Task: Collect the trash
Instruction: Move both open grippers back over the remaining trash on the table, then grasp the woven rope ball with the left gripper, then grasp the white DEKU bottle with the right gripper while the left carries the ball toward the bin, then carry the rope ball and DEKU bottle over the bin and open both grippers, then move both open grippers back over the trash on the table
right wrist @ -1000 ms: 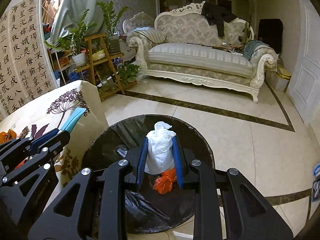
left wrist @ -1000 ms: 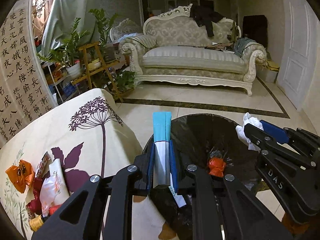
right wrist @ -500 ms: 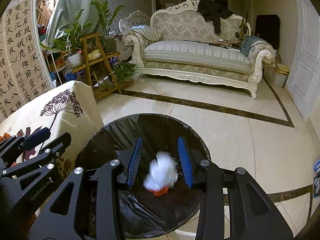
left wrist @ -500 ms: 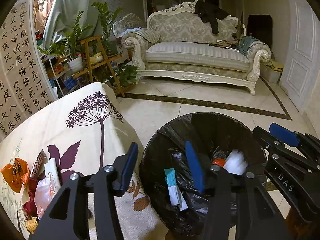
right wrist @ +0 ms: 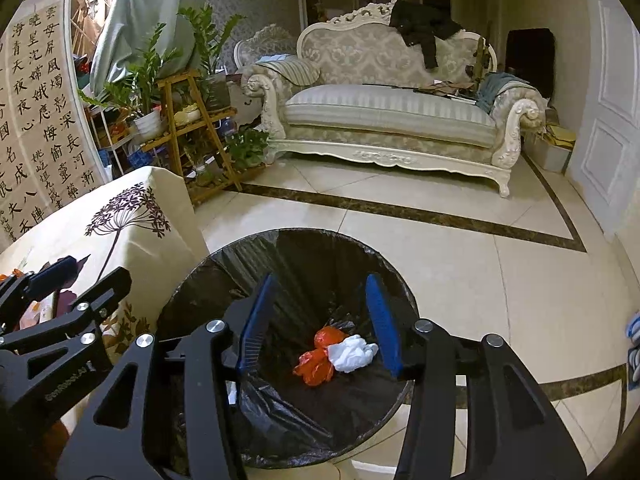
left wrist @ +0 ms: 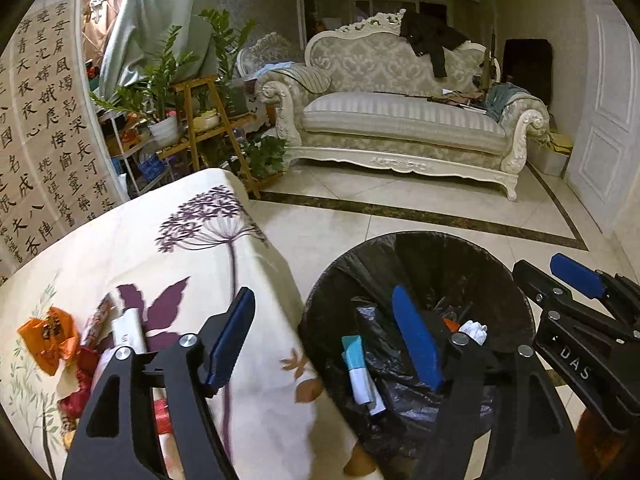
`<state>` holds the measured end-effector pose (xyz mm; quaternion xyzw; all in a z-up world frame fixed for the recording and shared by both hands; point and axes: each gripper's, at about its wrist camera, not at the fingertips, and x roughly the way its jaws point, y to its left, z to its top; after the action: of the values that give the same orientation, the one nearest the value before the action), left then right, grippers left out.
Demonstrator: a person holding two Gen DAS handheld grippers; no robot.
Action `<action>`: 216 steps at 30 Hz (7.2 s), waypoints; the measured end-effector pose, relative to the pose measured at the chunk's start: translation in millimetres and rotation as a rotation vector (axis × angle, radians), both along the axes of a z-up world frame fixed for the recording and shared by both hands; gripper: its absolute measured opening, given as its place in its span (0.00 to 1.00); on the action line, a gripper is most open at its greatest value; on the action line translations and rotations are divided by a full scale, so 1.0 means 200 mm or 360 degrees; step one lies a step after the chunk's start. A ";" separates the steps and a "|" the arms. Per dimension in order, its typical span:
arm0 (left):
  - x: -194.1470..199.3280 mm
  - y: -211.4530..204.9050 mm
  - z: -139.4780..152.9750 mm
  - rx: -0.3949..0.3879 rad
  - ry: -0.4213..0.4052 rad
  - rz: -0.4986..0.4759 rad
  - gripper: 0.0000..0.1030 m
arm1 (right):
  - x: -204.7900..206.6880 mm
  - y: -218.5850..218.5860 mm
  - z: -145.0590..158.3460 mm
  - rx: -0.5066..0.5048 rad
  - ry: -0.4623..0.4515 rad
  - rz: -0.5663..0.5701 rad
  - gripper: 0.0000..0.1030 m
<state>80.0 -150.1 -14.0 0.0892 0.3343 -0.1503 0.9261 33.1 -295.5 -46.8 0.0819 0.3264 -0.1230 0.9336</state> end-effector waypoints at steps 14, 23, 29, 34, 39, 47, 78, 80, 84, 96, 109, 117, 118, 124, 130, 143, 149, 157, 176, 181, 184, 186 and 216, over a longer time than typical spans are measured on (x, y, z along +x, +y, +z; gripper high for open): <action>-0.18 0.33 0.06 0.0005 -0.0001 0.0166 0.69 | -0.09 0.23 0.02 0.0050 0.0021 0.0125 0.46; -0.28 0.52 0.02 0.0006 0.0040 0.0283 0.69 | -0.14 0.39 0.03 0.0066 0.0027 0.0228 0.47; -0.34 0.64 0.00 0.0003 0.0059 0.0362 0.69 | -0.16 0.48 0.03 0.0075 0.0034 0.0288 0.54; -0.38 0.74 -0.04 0.0000 0.0094 0.0448 0.69 | -0.17 0.54 0.02 0.0083 0.0047 0.0335 0.54; -0.40 0.81 -0.09 0.0020 0.0136 0.0515 0.69 | -0.16 0.61 0.01 0.0080 0.0056 0.0398 0.54; -0.40 0.91 -0.16 0.0007 0.0213 0.0574 0.68 | -0.16 0.69 0.00 0.0077 0.0069 0.0459 0.54; -0.47 1.12 -0.09 -0.0047 0.0122 0.0608 0.20 | -0.13 1.07 0.01 0.0058 0.0122 0.0740 0.54; -0.46 1.16 -0.09 -0.0049 0.0126 0.0629 0.20 | -0.13 1.11 0.01 0.0046 0.0130 0.0762 0.54; -0.44 1.22 -0.11 -0.0049 0.0126 0.0662 0.20 | -0.11 1.17 -0.01 0.0018 0.0161 0.0770 0.54; -0.43 1.30 -0.13 -0.0068 0.0128 0.0694 0.20 | -0.04 1.25 -0.08 -0.0032 0.0273 0.0744 0.44; -0.42 1.26 -0.12 -0.0078 0.0122 0.0650 0.20 | -0.11 1.17 -0.04 -0.0041 0.0217 0.0731 0.38; -0.40 1.07 -0.07 -0.0098 0.0089 0.0519 0.20 | -0.16 0.93 0.04 -0.0034 0.0136 0.0575 0.38; -0.40 1.05 -0.07 -0.0103 0.0087 0.0499 0.20 | -0.16 0.89 0.05 -0.0036 0.0129 0.0548 0.38; -0.35 0.84 -0.03 -0.0119 0.0050 0.0349 0.20 | -0.17 0.63 0.08 -0.0033 0.0093 0.0357 0.38; -0.30 0.59 0.00 -0.0119 0.0015 0.0192 0.20 | -0.15 0.45 0.08 -0.0036 0.0077 0.0223 0.38; -0.15 0.16 0.01 -0.0062 -0.0013 -0.0017 0.20 | -0.08 0.17 0.02 -0.0031 0.0070 0.0066 0.38; -0.06 0.03 -0.03 -0.0014 -0.0004 -0.0047 0.20 | -0.01 0.08 -0.02 -0.0020 0.0082 0.0029 0.38; 0.05 -0.09 -0.07 0.0032 0.0048 -0.0064 0.20 | 0.05 0.00 -0.06 -0.0002 0.0097 0.0005 0.38; 0.09 -0.11 -0.06 0.0032 0.0056 -0.0021 0.64 | 0.06 -0.06 -0.08 0.0025 0.0106 -0.0035 0.47; 0.08 -0.09 -0.05 0.0033 0.0035 -0.0006 0.70 | 0.05 -0.05 -0.07 0.0035 0.0108 -0.0043 0.48; 0.07 -0.05 -0.03 0.0014 0.0041 0.0009 0.71 | 0.04 -0.04 -0.06 0.0037 0.0103 -0.0037 0.48; 0.05 -0.02 -0.02 0.0009 0.0033 0.0019 0.73 | 0.03 -0.02 -0.06 0.0039 0.0101 -0.0027 0.48; -0.26 0.78 -0.01 0.0022 0.0081 0.0433 0.74 | -0.08 0.59 0.00 0.0048 0.0119 0.0352 0.49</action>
<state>28.1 6.2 -16.5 0.0456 0.3678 -0.0233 0.9285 17.7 -178.1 -45.9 0.0549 0.3698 -0.0174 0.9273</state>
